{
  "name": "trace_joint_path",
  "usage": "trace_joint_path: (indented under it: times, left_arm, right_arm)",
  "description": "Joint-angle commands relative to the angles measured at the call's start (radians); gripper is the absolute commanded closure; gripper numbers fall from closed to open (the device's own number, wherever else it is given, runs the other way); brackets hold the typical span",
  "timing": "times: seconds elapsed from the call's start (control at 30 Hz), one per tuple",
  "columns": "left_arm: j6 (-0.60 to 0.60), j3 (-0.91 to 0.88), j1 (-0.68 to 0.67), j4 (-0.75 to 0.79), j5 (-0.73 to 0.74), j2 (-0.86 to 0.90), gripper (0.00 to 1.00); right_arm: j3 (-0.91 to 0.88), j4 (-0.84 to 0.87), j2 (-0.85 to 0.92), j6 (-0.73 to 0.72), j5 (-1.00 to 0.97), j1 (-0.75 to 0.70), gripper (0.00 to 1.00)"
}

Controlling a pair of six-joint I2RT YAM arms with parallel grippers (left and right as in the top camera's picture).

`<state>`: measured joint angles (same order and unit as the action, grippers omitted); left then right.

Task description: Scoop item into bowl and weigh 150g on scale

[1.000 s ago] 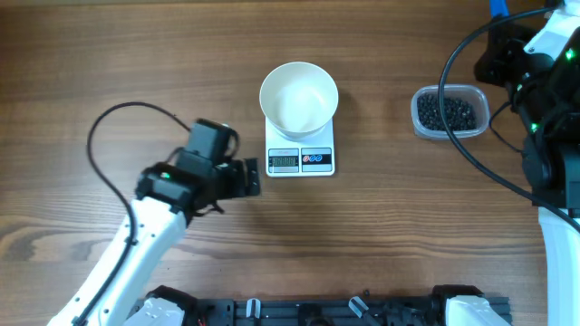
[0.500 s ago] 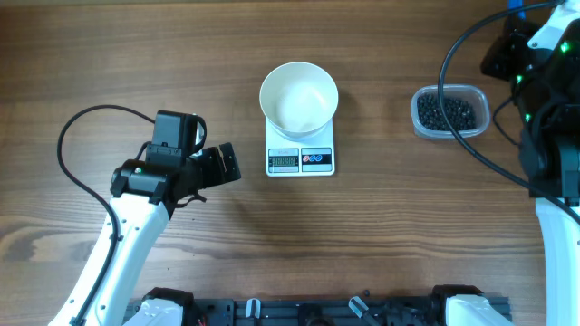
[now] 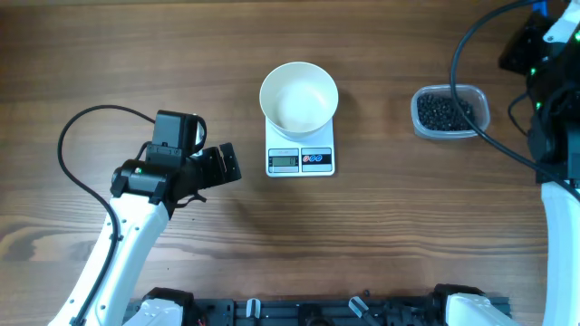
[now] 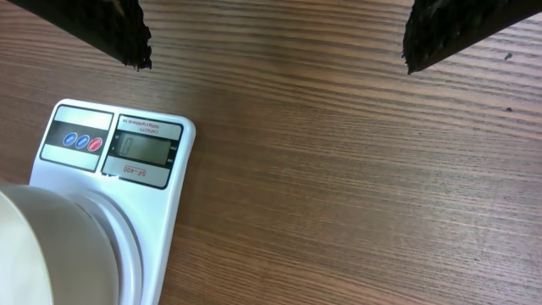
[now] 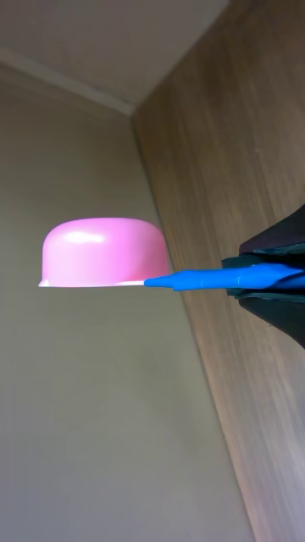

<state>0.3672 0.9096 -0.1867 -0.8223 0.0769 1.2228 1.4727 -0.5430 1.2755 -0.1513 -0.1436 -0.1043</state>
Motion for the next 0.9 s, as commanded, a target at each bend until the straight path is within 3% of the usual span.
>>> trace_joint_path:
  times: [0.0,0.33,0.87]
  left_arm:
    - [-0.02,0.001,0.006,0.002,0.009,-0.011,0.0]
    - [-0.02,0.001,0.006,0.002,0.009,-0.011,0.0]
    - [-0.02,0.001,0.006,0.002,0.009,-0.011,0.0]
  right_arm:
    - [0.027,0.006,0.004,0.017,-0.021,-0.002,0.96]
    - [0.027,-0.005,0.004,0.005,-0.021,-0.002,0.96]
    - [0.024,-0.058,0.008,-0.402,-0.048,-0.002,0.96]
